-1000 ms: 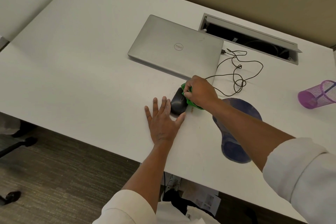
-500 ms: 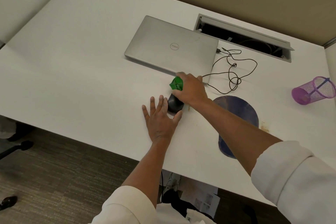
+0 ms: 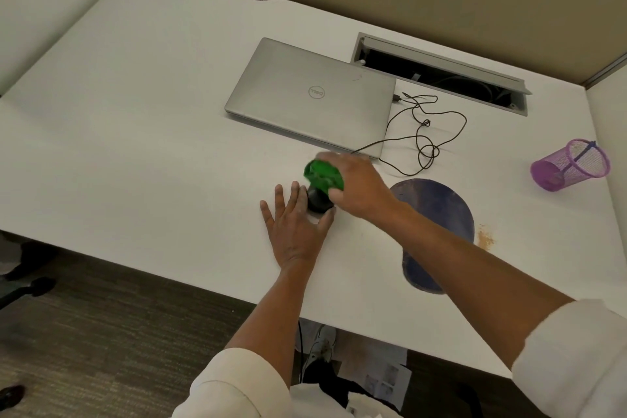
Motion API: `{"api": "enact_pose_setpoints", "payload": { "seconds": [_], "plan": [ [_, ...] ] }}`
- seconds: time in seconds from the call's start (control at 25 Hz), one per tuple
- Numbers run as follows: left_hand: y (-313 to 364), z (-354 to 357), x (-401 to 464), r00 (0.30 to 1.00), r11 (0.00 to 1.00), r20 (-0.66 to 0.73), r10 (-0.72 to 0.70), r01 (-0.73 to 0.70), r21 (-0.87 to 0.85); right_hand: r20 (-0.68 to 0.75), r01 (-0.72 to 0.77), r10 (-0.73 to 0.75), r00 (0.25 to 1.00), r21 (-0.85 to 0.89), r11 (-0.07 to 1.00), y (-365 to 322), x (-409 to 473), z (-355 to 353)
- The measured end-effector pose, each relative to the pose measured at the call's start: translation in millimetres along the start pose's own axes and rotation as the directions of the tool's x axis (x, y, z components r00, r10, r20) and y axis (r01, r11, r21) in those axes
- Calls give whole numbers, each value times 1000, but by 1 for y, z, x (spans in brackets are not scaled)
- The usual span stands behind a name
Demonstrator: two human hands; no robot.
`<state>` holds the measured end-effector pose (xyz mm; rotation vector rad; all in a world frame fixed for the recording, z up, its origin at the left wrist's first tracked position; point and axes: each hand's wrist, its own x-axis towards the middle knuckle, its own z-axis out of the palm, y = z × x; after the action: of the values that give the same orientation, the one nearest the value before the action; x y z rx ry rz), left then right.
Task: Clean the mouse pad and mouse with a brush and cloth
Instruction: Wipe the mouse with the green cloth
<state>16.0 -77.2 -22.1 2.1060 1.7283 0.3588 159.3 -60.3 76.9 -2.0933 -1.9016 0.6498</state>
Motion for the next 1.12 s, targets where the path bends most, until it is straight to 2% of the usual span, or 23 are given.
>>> {"api": "enact_pose_setpoints", "payload": {
  "seconds": [0.04, 0.12, 0.24, 0.32, 0.44, 0.48, 0.6, 0.72, 0.84, 0.96, 1.12],
  "plan": [
    [-1, 1, 0, 1000, 1000, 0, -1, 1, 0, -47, -66, 68, 997, 36, 997, 2, 7, -1],
    [-1, 1, -1, 1000, 1000, 11, 1, -1, 12, -8, -184, 184, 983, -7, 983, -5, 12, 9],
    [2, -1, 0, 1000, 1000, 15, -16, 16, -13, -11, -222, 222, 975, -104, 970, -21, -4, 35],
    [2, -2, 1, 1000, 1000, 19, -21, 21, -14, -34, -169, 166, 985, -78, 983, -21, -16, 39],
    [-1, 0, 0, 999, 999, 35, 17, -18, 34, 60, -12, 13, 998, -11, 1000, -10, -26, 18],
    [-1, 0, 0, 999, 999, 32, 16, -17, 30, 28, -4, 4, 1000, 8, 1000, -2, -22, 8],
    [-1, 0, 0, 1000, 1000, 19, 2, -2, 22, -160, -160, 152, 975, -35, 987, 24, 6, -17],
    [0, 1, 1, 1000, 999, 15, -4, 3, 35, -104, -253, 243, 965, -97, 963, 26, 25, -14],
    [0, 0, 0, 1000, 1000, 18, -6, 6, 28, -3, -231, 232, 973, -122, 965, 12, 14, 10],
    [1, -1, 0, 1000, 1000, 14, -11, 10, 20, -27, -208, 206, 978, -116, 971, 4, -9, 24],
    [-1, 0, 1, 999, 999, 51, -5, 2, 55, 87, -24, 36, 996, -142, 990, -2, -45, 20]
  ]
}}
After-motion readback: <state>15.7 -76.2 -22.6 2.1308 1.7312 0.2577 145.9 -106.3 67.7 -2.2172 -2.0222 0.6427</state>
